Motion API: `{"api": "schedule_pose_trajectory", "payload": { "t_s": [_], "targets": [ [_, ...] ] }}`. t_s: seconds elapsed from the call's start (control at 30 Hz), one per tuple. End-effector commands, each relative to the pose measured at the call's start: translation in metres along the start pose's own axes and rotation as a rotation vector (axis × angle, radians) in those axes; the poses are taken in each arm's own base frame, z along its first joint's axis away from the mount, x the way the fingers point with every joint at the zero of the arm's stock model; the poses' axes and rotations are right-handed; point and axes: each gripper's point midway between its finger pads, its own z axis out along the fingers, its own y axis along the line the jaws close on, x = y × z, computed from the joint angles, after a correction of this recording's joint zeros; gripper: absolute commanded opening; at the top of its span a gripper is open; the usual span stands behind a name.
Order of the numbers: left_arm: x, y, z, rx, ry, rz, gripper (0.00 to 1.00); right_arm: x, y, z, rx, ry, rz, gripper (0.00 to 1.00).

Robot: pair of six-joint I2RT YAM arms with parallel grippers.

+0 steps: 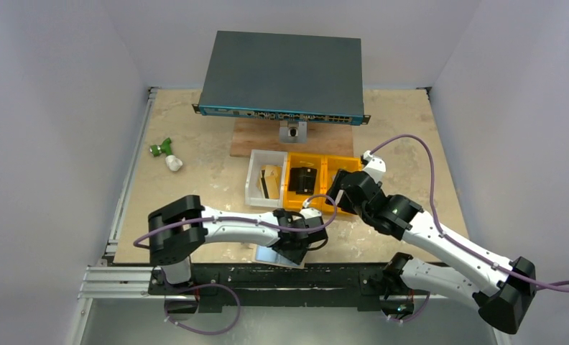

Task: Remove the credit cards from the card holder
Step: Remove the credit card from the card holder.

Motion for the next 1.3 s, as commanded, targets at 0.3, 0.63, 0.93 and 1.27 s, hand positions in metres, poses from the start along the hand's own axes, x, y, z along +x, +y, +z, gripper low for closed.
{"api": "schedule_pose_trajectory", "payload": {
  "t_s": [0.3,0.63,0.93,1.27],
  "targets": [
    [0.004,0.025,0.034,-0.129,0.054,-0.053,0.21,0.005,0.002,-0.003,-0.035,0.011,0.034,0.75],
    [-0.017,0.032,0.012,0.08,-0.001,-0.223,0.04,0.045,0.026,-0.007,-0.251,0.154,0.074,0.74],
    [-0.02,0.028,-0.005,0.244,-0.033,-0.32,0.0,0.098,0.061,-0.008,-0.52,0.343,0.209,0.69],
    [-0.016,0.022,-0.015,0.409,-0.044,-0.386,0.0,0.138,0.104,-0.007,-0.582,0.434,0.195,0.51]
  ]
}}
